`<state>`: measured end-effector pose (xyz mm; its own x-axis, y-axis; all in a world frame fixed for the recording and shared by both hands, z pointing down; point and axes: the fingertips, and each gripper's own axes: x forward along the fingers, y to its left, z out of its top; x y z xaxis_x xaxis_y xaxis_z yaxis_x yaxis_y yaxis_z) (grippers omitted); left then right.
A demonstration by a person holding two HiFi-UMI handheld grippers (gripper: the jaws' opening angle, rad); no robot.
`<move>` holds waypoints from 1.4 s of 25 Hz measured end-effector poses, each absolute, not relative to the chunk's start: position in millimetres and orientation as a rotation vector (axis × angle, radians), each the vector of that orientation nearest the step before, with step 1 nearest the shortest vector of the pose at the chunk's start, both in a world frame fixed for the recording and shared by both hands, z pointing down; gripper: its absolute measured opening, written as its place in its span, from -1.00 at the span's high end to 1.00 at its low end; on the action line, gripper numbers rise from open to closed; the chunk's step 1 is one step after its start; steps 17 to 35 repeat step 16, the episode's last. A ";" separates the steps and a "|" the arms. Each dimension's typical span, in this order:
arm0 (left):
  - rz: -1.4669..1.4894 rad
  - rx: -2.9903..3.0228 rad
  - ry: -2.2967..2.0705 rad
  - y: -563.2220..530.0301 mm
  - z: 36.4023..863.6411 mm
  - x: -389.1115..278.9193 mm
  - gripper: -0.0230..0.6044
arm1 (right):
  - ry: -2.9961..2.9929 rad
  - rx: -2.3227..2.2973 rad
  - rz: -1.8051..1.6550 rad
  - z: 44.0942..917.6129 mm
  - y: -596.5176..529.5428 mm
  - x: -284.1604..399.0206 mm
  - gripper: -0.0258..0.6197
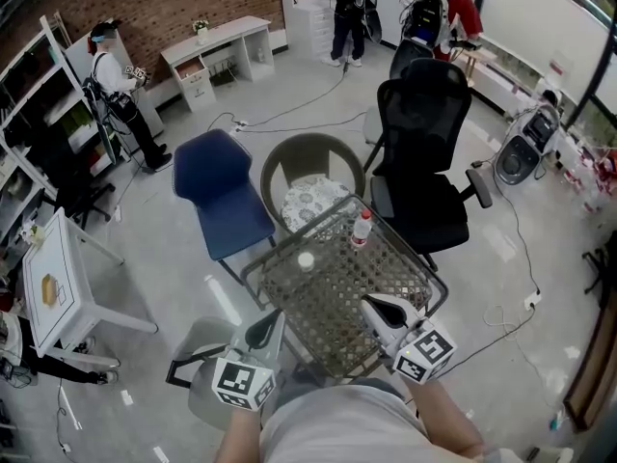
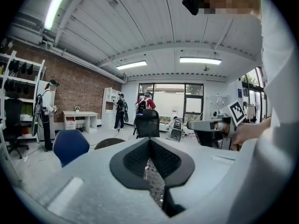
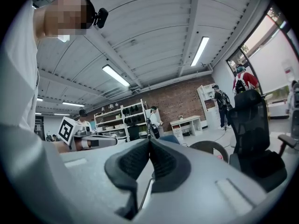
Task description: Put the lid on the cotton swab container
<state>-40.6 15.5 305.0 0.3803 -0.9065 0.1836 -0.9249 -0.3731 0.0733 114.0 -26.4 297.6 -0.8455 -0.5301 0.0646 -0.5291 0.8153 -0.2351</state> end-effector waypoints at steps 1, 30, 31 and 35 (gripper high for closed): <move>0.170 2.470 -1.654 15.2 305.0 -40.4 0.90 | 2.989 -0.869 -0.389 297.8 -26.5 113.8 0.91; 0.166 2.484 -1.645 12.9 300.3 -37.2 0.90 | 2.978 -0.833 -0.410 293.2 -26.2 113.2 0.91; 0.166 2.484 -1.645 12.9 300.3 -37.2 0.90 | 2.978 -0.833 -0.410 293.2 -26.2 113.2 0.91; 0.166 2.484 -1.645 12.9 300.3 -37.2 0.90 | 2.978 -0.833 -0.410 293.2 -26.2 113.2 0.91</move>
